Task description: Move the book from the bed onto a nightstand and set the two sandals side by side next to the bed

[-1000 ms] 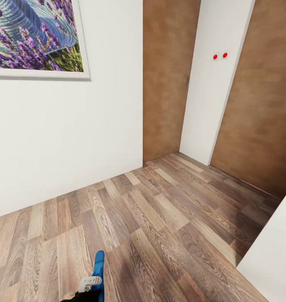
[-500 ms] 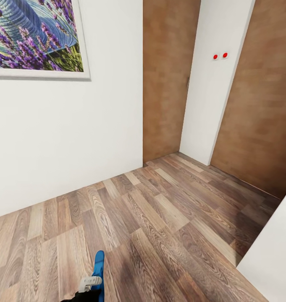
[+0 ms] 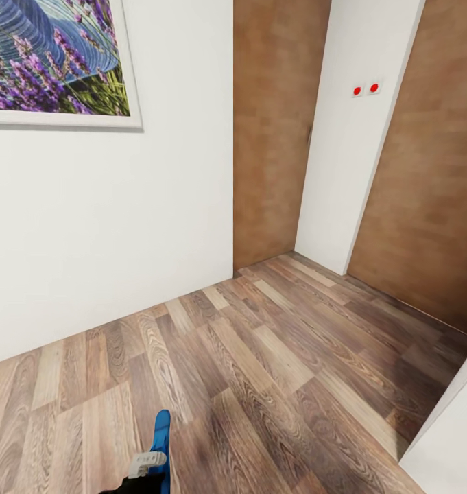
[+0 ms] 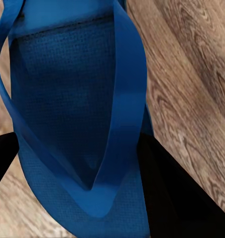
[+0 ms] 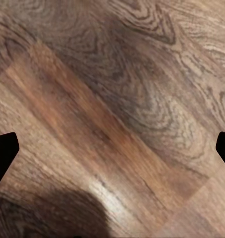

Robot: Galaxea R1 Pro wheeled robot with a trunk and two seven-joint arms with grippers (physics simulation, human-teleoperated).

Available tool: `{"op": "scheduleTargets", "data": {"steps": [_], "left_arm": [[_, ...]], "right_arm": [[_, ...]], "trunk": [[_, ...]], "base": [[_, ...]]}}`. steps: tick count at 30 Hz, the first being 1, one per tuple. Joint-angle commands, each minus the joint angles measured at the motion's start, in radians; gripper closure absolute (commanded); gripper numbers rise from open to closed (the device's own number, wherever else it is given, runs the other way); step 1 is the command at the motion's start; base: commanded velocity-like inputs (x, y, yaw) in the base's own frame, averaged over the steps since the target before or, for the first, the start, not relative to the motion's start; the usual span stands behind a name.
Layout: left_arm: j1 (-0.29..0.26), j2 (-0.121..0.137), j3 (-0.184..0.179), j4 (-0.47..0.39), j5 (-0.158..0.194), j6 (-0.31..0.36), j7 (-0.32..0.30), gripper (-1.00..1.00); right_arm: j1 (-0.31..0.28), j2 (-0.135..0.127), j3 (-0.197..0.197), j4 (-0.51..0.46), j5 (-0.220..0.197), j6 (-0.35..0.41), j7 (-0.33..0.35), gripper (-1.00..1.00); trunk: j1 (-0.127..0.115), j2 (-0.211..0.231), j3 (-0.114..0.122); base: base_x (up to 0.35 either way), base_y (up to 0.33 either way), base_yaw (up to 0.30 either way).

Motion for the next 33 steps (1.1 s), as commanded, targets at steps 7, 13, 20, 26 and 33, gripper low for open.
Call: {"op": "scheduleTargets", "data": {"steps": [7, 13, 20, 26, 33], "left_arm": [[-0.001, 0.001, -0.006, 0.000, 0.007, -0.001, -0.002, 1.00], [-0.001, 0.001, -0.006, 0.000, 0.007, -0.001, -0.003, 1.00], [-0.001, 0.002, -0.006, 0.000, 0.007, 0.000, -0.002, 1.00], [-0.001, 0.002, -0.006, 0.001, 0.007, 0.000, -0.001, 1.00], [-0.001, 0.001, -0.006, 0.000, 0.007, 0.000, -0.001, 1.00]], "right_arm": [[0.000, -0.002, -0.005, -0.005, -0.006, 0.006, 0.005, -1.00], [0.000, -0.001, -0.004, -0.003, -0.006, 0.006, 0.005, -1.00], [0.000, -0.001, -0.003, -0.003, -0.006, 0.006, 0.004, -1.00], [0.000, 0.000, -0.003, -0.003, -0.007, 0.007, 0.006, -1.00], [0.000, 0.000, -0.003, -0.003, -0.010, 0.007, 0.004, -1.00]], "trunk": [[0.000, 0.000, -0.001], [0.000, 0.000, -0.001], [0.000, 0.000, -0.001], [0.000, 0.000, -0.001], [0.000, 0.000, -0.001]], "base": [[0.015, 0.000, 0.000], [0.152, -0.051, 0.000], [0.298, -0.034, 0.000], [0.296, -0.002, 0.000], [0.067, 0.000, 0.066]]}}
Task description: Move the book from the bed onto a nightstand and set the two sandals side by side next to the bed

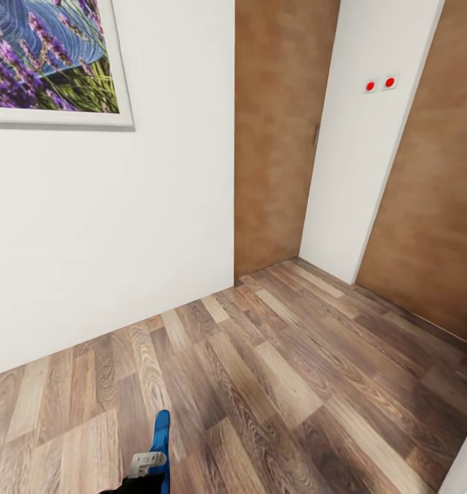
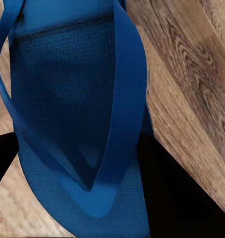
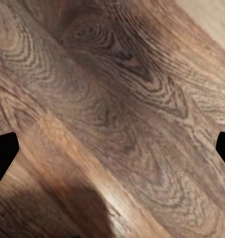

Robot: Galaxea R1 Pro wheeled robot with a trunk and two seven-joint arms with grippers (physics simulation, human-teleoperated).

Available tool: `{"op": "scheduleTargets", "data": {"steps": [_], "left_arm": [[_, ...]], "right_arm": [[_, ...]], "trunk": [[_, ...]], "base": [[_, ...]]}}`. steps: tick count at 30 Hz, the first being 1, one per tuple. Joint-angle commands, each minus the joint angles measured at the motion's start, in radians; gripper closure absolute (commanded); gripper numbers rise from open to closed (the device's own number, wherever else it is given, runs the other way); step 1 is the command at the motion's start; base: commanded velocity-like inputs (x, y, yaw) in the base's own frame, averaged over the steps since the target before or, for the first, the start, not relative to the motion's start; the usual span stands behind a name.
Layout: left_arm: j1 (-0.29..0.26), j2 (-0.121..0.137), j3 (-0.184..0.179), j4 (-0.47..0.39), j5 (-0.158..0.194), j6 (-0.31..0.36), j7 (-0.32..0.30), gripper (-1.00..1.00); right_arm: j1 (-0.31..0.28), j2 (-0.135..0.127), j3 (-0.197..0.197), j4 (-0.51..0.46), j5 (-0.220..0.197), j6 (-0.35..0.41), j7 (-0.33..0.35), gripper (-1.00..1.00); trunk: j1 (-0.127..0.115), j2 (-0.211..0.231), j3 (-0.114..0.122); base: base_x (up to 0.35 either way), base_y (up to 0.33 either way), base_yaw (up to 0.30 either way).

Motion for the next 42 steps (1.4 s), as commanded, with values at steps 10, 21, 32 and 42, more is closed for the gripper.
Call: {"op": "scheduleTargets", "data": {"steps": [10, 21, 32, 42], "left_arm": [[-0.001, 0.001, -0.008, 0.001, 0.009, -0.002, -0.004, 1.00], [-0.001, 0.001, -0.008, 0.000, 0.008, -0.003, -0.004, 1.00], [-0.001, 0.001, -0.008, 0.000, 0.007, -0.003, -0.004, 1.00], [-0.001, 0.001, -0.008, 0.000, 0.007, -0.003, -0.004, 1.00]], "right_arm": [[0.000, -0.001, -0.004, -0.001, -0.014, 0.006, 0.004, -1.00], [0.000, -0.001, -0.004, 0.000, -0.011, 0.006, 0.003, -1.00], [0.000, -0.001, -0.004, 0.000, -0.008, 0.006, 0.004, -1.00], [0.000, -0.001, -0.004, 0.000, -0.008, 0.006, 0.004, -1.00]], "trunk": [[0.000, 0.000, -0.003], [0.000, 0.000, -0.003], [0.000, 0.000, -0.003], [0.000, 0.000, -0.003]], "base": [[0.002, 0.000, 0.274], [0.032, -0.005, 0.293], [0.265, -0.030, 0.293], [0.025, 0.000, 0.293]]}}
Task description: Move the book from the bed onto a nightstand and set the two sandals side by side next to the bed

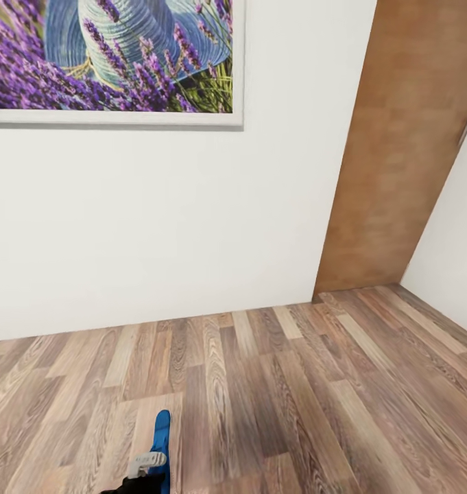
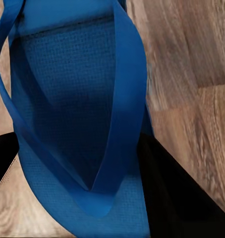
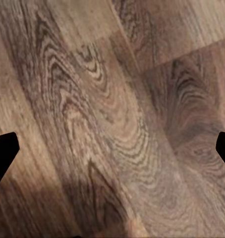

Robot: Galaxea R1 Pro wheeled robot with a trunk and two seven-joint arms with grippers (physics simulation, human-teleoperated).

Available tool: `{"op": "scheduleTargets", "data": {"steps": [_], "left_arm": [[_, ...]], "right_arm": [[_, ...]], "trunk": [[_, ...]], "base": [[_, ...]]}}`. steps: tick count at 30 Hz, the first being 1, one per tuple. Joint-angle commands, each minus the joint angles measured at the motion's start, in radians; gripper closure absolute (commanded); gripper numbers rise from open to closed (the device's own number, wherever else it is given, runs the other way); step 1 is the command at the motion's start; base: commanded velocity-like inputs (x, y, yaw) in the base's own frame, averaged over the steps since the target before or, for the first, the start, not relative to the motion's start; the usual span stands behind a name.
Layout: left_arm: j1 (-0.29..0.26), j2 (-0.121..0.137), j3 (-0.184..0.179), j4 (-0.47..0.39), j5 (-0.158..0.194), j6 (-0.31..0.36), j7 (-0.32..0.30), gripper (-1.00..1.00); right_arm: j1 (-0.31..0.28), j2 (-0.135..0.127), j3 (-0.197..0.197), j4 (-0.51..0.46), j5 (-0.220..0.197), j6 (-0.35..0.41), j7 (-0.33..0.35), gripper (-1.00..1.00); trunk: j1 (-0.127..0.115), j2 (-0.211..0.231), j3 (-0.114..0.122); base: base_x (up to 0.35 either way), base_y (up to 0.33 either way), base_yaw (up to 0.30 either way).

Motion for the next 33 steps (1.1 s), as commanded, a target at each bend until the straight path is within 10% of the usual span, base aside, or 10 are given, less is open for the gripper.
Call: {"op": "scheduleTargets", "data": {"steps": [1, 33], "left_arm": [[-0.001, 0.001, -0.007, 0.000, 0.007, -0.001, -0.003, 1.00], [-0.001, 0.001, -0.008, 0.001, 0.007, -0.001, -0.003, 1.00]], "right_arm": [[0.000, 0.000, -0.003, -0.002, -0.007, 0.006, 0.004, -1.00], [0.000, 0.000, -0.003, -0.002, -0.007, 0.006, 0.004, -1.00]], "trunk": [[0.000, 0.000, -0.001], [0.000, 0.000, -0.001]], "base": [[0.033, -0.020, 0.293], [0.183, -0.084, 0.293]]}}
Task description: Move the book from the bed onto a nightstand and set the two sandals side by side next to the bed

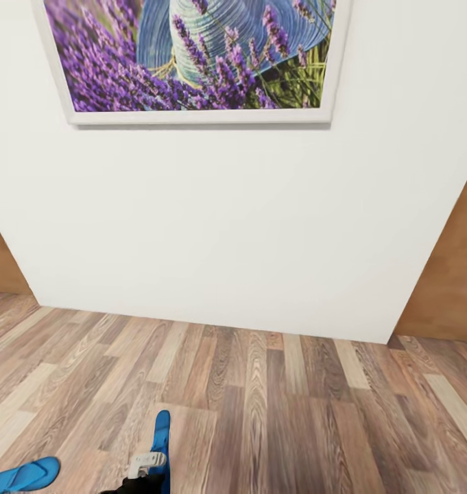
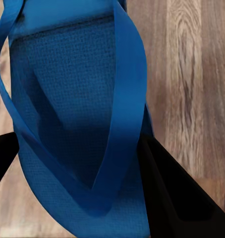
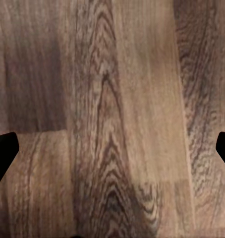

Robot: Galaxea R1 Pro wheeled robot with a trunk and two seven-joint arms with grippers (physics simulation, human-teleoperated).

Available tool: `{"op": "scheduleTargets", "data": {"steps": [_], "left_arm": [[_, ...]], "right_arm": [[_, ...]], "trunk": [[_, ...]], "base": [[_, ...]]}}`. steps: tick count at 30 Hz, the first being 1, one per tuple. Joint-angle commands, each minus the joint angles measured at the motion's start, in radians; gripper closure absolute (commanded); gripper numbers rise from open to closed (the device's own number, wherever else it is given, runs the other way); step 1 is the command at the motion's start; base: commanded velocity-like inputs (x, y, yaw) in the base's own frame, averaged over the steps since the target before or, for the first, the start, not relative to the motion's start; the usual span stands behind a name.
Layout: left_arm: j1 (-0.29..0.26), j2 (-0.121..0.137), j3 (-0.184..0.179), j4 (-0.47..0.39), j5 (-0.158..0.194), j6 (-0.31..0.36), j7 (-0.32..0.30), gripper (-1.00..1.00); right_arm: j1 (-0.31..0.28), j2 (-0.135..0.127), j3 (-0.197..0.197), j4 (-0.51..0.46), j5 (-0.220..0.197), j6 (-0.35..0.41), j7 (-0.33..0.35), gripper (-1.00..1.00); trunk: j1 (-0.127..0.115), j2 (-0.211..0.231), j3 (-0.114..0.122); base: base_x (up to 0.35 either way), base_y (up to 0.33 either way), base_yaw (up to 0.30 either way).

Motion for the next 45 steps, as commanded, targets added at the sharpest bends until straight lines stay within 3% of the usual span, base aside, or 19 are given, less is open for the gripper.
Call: {"op": "scheduleTargets", "data": {"steps": [1, 27, 45], "left_arm": [[-0.001, 0.001, -0.007, 0.000, 0.007, -0.001, -0.003, 1.00], [-0.001, 0.001, -0.005, 0.000, 0.007, -0.001, -0.003, 1.00], [-0.001, 0.001, -0.006, 0.000, 0.007, -0.003, -0.003, 1.00]], "right_arm": [[0.000, 0.000, -0.003, -0.002, -0.007, 0.006, 0.005, -1.00], [0.000, 0.001, -0.002, -0.003, -0.007, 0.007, 0.006, -1.00], [0.000, 0.002, -0.002, -0.002, -0.007, 0.007, 0.005, -1.00]], "trunk": [[0.000, 0.000, -0.001], [0.000, 0.000, -0.001], [0.000, 0.000, -0.001]], "base": [[0.241, 0.000, 0.293], [0.309, 0.000, 0.029], [0.026, 0.000, 0.261]]}}
